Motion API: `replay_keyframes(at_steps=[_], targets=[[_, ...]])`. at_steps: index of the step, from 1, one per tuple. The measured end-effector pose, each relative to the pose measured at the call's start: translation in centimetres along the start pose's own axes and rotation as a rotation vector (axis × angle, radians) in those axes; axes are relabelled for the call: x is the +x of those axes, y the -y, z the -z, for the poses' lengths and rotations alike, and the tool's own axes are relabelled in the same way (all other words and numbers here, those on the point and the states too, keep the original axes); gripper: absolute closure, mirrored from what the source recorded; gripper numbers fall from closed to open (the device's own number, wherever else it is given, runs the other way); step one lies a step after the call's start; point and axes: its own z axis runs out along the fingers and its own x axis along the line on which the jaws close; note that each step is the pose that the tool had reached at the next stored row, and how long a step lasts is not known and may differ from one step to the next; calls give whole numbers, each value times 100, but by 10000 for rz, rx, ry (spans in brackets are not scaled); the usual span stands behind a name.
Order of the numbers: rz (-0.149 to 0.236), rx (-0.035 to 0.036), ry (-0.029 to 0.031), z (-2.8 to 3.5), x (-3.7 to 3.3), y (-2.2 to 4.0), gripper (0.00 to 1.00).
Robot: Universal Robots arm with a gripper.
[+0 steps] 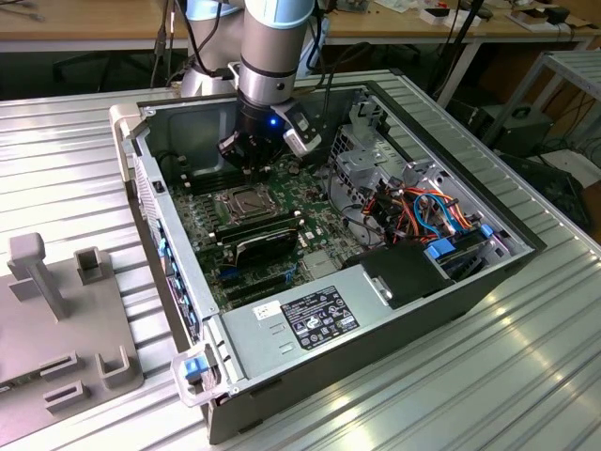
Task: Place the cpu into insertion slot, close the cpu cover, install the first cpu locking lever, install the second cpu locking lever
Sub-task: 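Install the second cpu locking lever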
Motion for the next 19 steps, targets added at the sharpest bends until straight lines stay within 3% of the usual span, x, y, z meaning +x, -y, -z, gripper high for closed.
replay_keyframes(at_steps=[14,19], targets=[[-2,0,0,7,1,125,89],[1,19,-1,62,0,123,89]])
